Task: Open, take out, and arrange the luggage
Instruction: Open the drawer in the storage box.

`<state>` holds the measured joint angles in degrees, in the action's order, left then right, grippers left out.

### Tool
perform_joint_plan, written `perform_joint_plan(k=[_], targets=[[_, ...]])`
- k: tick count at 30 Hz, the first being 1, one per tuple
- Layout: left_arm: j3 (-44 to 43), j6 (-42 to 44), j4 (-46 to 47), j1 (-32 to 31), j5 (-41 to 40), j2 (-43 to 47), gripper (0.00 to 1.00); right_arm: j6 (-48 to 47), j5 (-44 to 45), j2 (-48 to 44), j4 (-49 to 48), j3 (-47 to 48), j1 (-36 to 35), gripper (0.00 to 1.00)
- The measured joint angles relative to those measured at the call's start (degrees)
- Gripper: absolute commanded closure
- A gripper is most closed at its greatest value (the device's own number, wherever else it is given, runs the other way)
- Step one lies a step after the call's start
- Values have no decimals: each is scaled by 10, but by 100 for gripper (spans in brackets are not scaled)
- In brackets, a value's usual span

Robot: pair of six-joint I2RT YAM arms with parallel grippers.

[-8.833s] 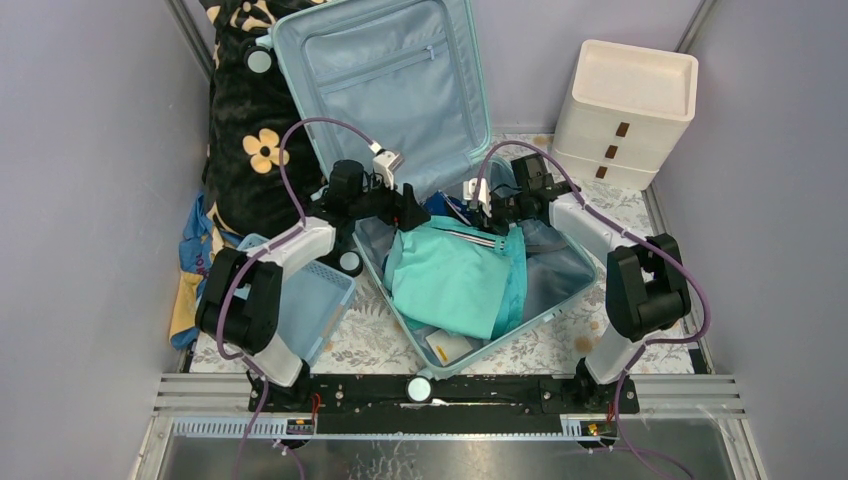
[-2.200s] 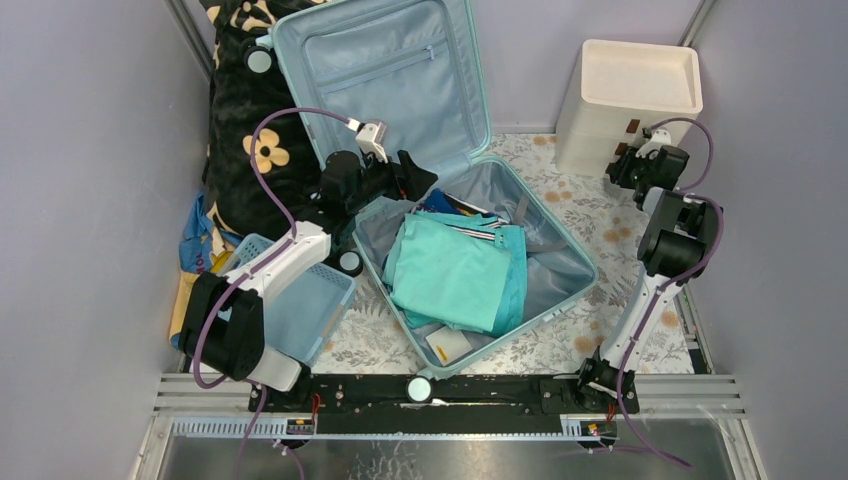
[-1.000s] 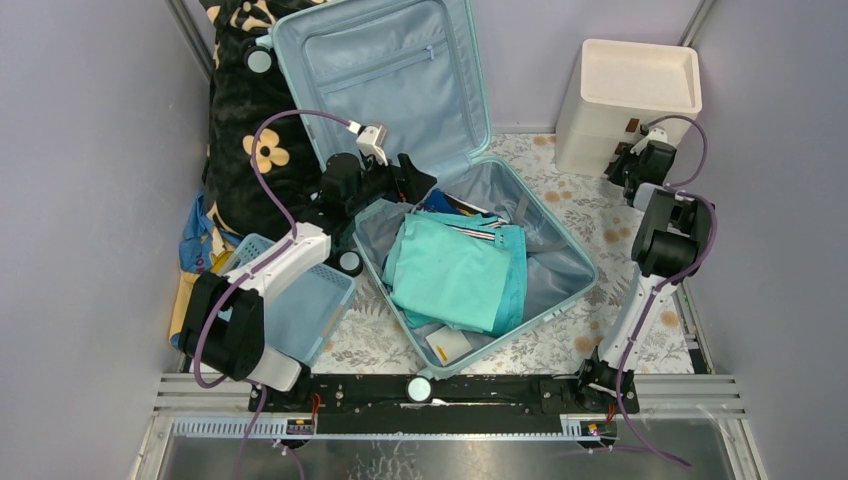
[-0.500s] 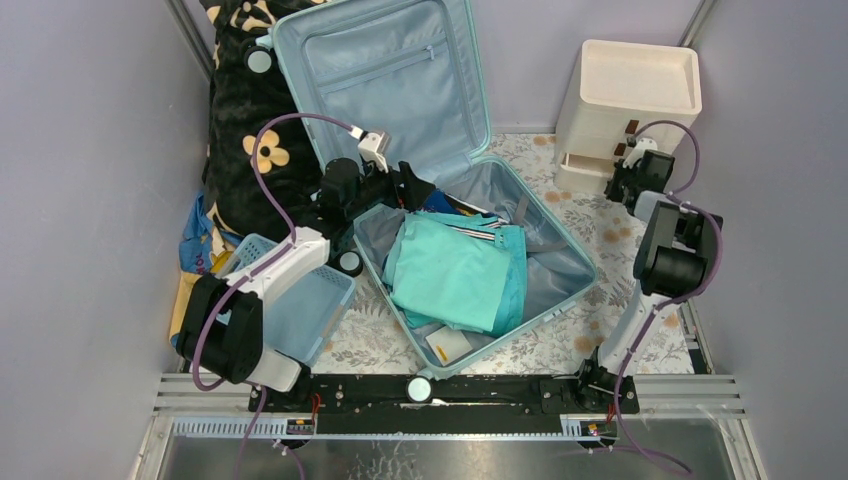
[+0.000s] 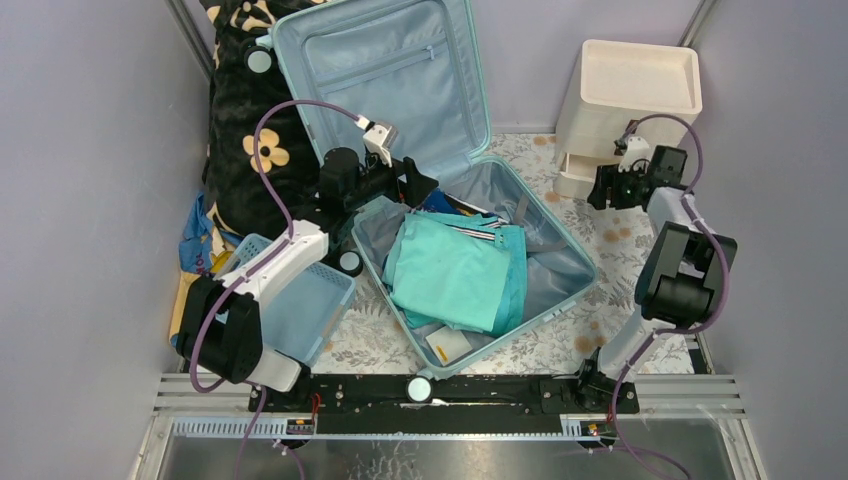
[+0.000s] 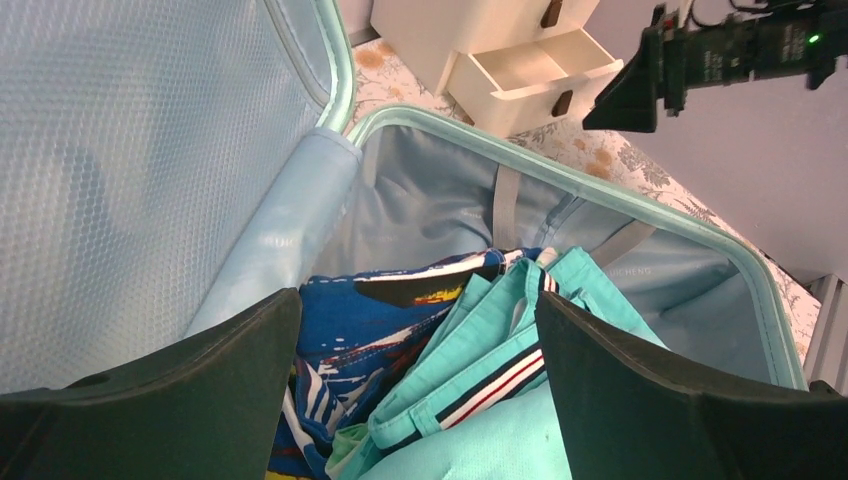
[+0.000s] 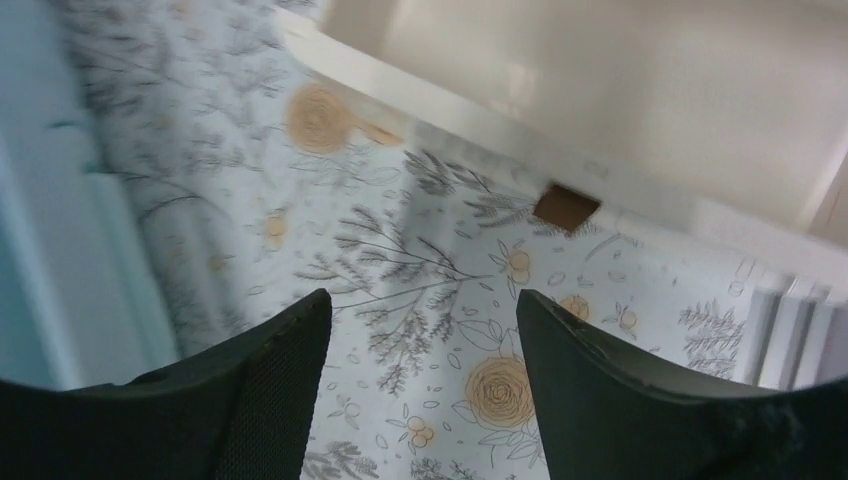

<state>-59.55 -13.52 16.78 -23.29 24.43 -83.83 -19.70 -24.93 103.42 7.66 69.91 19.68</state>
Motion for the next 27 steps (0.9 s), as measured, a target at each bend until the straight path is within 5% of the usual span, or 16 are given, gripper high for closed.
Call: perform_joint_plan(k=[10,16,21,27], targets=[[-15,2,-73,6,0,18,4,-225,-263,-73,245,141,-12,22],[-15,2,-148,20,5,43,4,-381,-354,-73,410,184,-155,25],[-16,5,-218,28,37,39,1,-473,-375,-74,461,162,-302,36],[-58,23,-315,31,75,-31,1,-567,-347,-76,484,80,-367,56]])
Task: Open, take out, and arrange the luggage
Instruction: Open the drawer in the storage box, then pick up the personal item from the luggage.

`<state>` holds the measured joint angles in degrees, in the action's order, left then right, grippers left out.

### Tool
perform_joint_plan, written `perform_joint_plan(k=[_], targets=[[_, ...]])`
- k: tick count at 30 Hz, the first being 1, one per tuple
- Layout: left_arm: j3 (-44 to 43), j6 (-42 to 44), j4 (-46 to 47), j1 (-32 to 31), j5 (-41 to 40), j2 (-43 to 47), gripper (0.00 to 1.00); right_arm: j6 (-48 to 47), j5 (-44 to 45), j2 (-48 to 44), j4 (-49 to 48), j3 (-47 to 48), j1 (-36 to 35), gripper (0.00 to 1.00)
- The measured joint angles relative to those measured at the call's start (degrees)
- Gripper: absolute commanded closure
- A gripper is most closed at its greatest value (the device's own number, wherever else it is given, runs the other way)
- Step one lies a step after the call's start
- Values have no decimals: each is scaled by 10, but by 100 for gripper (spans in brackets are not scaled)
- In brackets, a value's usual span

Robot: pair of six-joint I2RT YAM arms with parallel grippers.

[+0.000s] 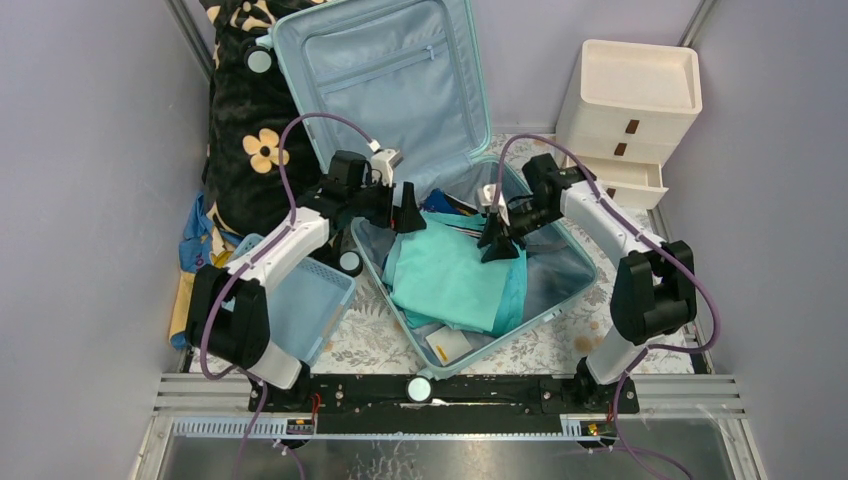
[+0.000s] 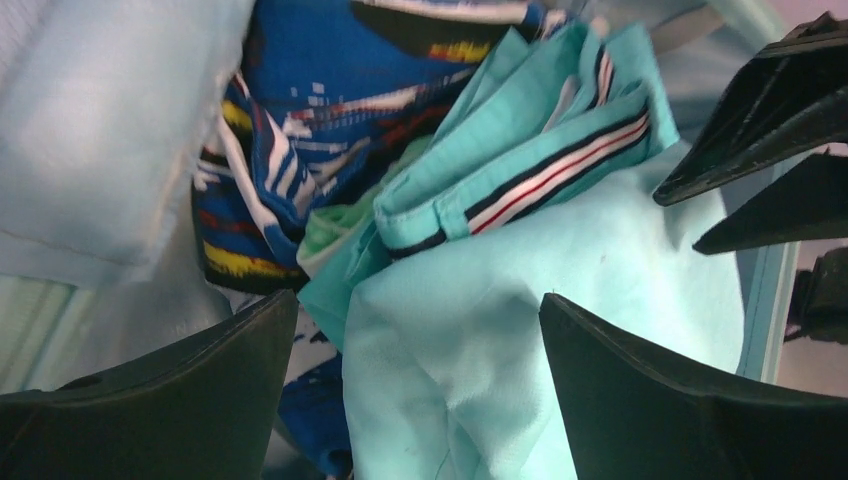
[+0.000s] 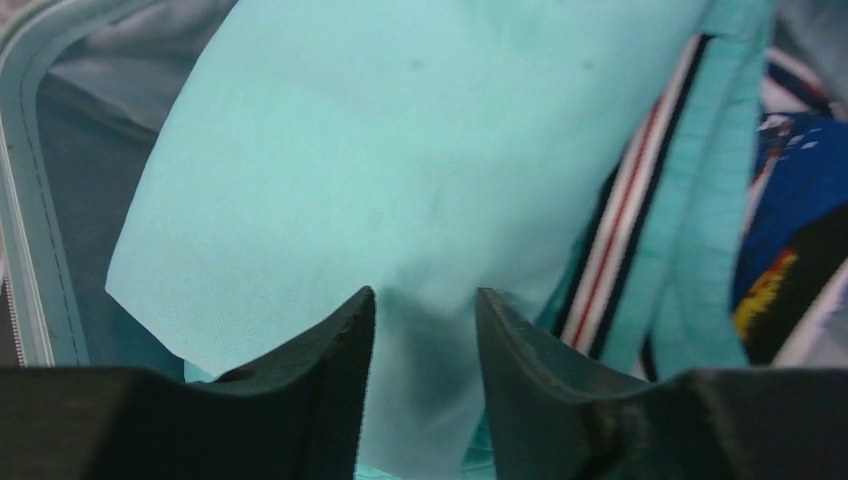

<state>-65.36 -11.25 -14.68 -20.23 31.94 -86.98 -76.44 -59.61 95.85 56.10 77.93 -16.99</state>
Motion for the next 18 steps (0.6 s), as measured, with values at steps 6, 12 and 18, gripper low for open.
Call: perform_joint_plan(k=[6,12,18], targets=[[2,52,-45,-10,24,-15,2,-11,47,1,-32,-53,-18,57],[30,106,-55,-23,28,36,1,74,83,-1,-102,-67,-20,53],[64,138,-50,-24,60,141,2,191,142,-1,-178,-66,-21,51]])
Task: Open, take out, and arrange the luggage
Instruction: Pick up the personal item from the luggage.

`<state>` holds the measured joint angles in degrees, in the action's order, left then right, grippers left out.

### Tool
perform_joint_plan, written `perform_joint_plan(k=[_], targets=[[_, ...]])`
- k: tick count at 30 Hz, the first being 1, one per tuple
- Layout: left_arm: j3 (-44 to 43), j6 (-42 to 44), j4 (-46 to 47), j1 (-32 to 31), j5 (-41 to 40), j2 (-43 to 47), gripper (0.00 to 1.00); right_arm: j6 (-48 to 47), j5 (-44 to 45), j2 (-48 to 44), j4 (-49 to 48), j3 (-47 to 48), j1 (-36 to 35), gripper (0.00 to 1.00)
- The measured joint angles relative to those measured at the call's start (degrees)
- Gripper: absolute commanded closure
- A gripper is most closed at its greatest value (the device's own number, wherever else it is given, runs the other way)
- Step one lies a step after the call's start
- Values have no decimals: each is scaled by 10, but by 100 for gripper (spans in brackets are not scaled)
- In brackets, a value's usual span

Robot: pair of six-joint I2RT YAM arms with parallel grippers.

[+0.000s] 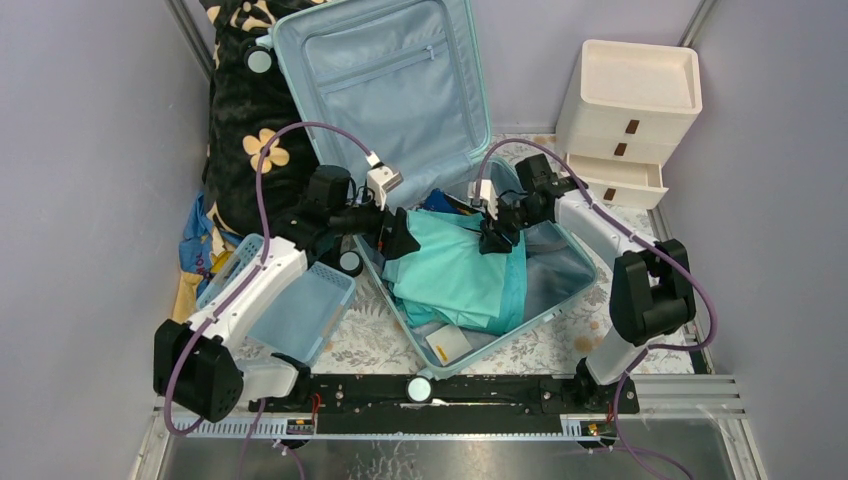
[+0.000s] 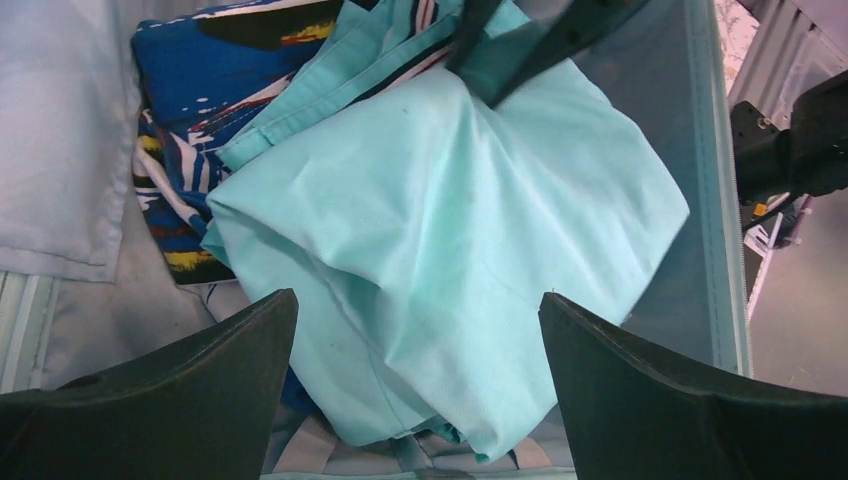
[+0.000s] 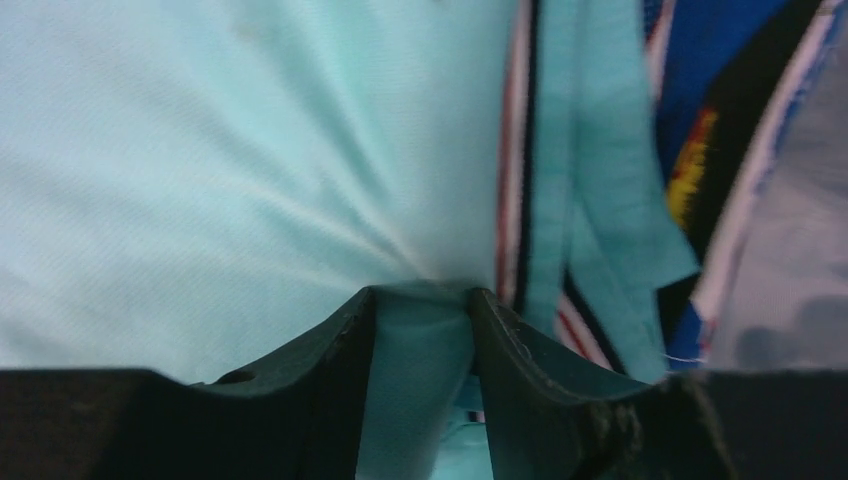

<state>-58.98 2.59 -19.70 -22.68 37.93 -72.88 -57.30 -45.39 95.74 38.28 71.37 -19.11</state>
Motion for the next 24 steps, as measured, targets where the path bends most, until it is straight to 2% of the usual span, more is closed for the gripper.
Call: perform_joint_plan(k=[4,10,12,17,20,24], targets=[[4,12,-4,-9,12,6,2,21,11,-1,-33,12,13,38],[8,54,-19,-10,10,5,3,-105,-81,-30,33,42,26,41],[3,49,-20,-7,-7,-2,3,-152,-108,-31,70,76,5,44],[-2,1,-17,19,-55,6,3,-336,-160,-3,239,166,-86,63],[19,-29,0,25,-73,51,3,-429,-172,23,336,168,-142,72],[58,-66,27,25,-75,130,3,-492,-154,41,381,146,-197,81]])
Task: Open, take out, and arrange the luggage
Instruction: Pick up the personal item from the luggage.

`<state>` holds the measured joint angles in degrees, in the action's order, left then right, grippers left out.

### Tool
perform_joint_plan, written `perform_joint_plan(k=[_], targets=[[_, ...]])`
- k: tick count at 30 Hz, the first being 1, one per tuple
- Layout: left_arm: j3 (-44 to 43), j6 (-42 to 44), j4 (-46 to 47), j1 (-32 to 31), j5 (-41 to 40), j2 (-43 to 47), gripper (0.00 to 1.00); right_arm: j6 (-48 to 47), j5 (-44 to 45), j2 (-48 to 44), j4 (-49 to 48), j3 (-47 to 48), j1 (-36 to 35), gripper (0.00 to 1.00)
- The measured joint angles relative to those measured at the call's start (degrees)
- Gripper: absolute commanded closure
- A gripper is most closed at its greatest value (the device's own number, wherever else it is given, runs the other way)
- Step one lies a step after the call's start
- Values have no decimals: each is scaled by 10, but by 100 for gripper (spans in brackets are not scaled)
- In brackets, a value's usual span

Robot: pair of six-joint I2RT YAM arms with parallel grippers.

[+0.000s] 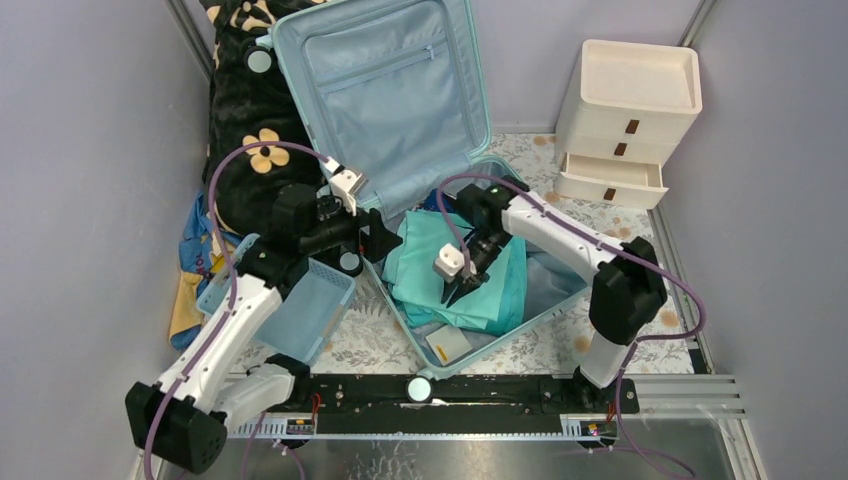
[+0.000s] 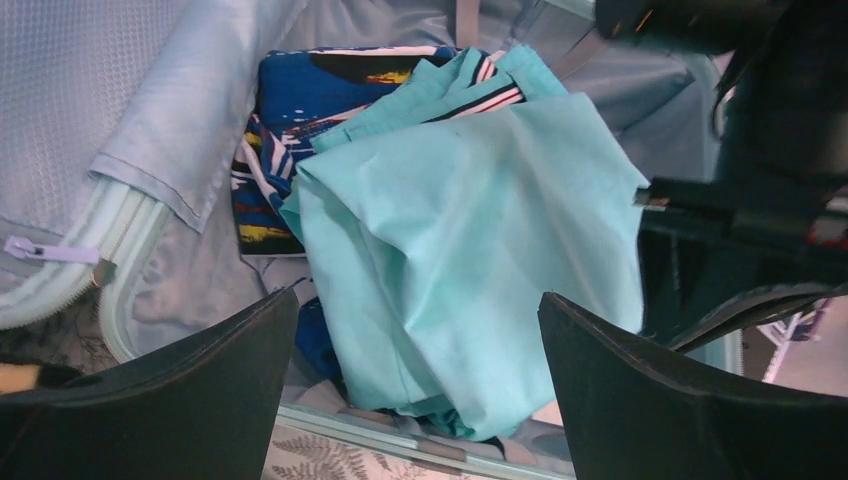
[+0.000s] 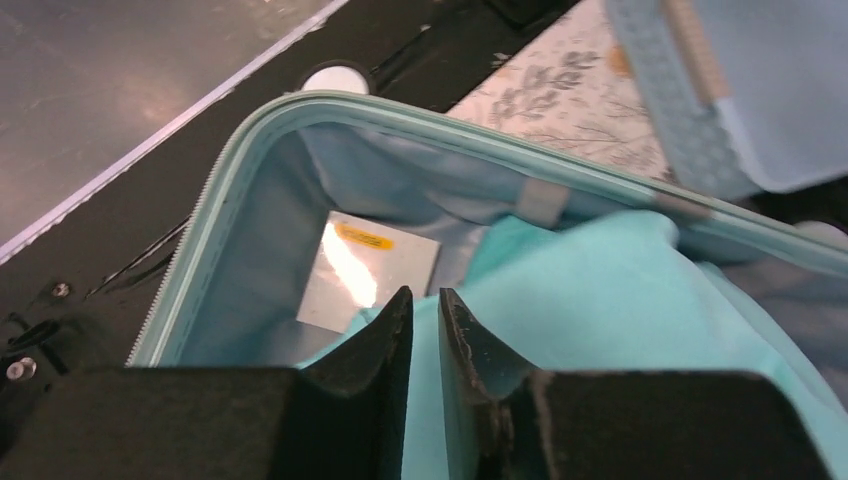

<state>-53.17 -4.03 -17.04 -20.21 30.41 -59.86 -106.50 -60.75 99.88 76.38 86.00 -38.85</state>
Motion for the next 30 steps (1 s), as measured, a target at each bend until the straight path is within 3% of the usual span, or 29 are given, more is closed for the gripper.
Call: perform_joint_plan(k=[5,13,22,30], targets=[[61,-35,17,0,2,74,3,-11,38,15,1,-20,-58,83],[115,-53,10,0,1,156,3,122,151,11,-164,-177,-144,84],[118,-39,-6,0,1,167,3,252,271,-33,-310,-254,-156,84],[122,-23,-14,0,2,161,3,289,344,-92,-315,-273,-155,82]])
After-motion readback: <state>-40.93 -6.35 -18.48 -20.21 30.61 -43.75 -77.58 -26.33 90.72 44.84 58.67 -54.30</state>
